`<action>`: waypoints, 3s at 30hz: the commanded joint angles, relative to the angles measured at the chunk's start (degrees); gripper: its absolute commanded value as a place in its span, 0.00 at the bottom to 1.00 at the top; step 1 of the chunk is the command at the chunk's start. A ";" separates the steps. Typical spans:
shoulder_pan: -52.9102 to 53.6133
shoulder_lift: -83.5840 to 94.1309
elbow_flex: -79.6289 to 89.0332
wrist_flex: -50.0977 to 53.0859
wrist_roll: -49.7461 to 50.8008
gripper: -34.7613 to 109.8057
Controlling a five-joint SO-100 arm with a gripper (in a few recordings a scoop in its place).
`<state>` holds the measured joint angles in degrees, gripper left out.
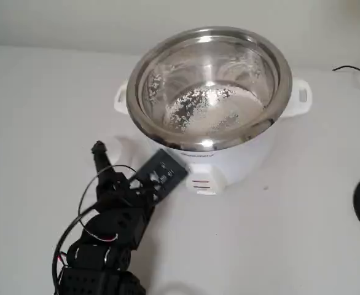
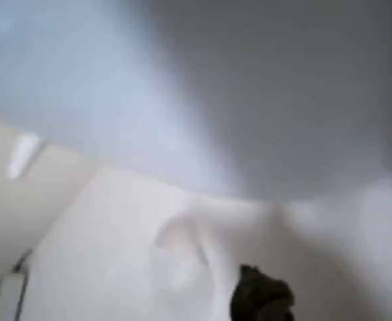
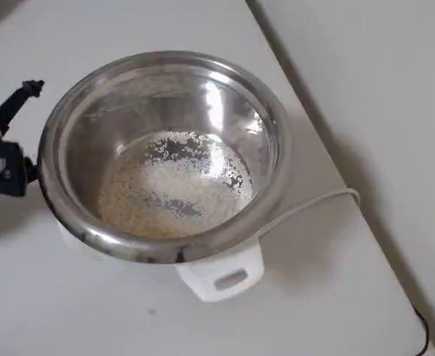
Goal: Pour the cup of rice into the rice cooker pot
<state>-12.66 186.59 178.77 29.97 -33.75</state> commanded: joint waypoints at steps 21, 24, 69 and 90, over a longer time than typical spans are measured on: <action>18.19 1.85 -4.75 27.95 23.82 0.24; 20.30 1.76 -5.71 32.61 24.61 0.24; 30.94 1.67 -7.29 38.50 28.92 0.24; 25.93 1.67 -8.70 45.09 24.61 0.24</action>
<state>12.13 188.70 173.14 71.02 -7.82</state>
